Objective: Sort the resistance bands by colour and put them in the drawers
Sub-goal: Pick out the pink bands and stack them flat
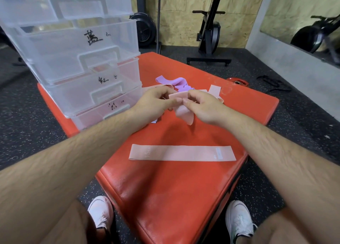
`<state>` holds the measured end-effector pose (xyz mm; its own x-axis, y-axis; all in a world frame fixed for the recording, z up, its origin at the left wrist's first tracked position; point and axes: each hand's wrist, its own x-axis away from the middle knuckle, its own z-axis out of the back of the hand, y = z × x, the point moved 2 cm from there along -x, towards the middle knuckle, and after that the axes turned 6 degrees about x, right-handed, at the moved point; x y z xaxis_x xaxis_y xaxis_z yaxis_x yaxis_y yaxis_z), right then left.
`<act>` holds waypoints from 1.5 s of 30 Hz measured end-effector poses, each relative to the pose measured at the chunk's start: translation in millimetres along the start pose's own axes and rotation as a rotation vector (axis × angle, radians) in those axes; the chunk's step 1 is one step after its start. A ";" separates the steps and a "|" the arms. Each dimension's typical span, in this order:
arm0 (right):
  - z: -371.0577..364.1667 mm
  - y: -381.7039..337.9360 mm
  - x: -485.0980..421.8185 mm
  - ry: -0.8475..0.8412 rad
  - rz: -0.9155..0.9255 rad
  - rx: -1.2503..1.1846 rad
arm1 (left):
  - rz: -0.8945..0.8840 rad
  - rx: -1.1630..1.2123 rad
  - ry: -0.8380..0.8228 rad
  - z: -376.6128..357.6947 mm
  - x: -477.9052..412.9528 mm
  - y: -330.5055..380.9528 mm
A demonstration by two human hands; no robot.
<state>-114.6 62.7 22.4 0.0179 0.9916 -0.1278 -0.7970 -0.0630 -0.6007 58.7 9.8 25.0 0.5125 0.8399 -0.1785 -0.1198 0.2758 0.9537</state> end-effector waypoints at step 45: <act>22.1 87.3 90.7 -0.437 -0.370 0.215 | 0.479 -0.302 0.091 56.8 95.3 -78.3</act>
<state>-195.9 149.6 -24.2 0.1034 0.9007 0.4221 -0.8900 0.2732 -0.3651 165.2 41.7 -53.0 0.2676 0.9372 0.2238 -0.5651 -0.0355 0.8243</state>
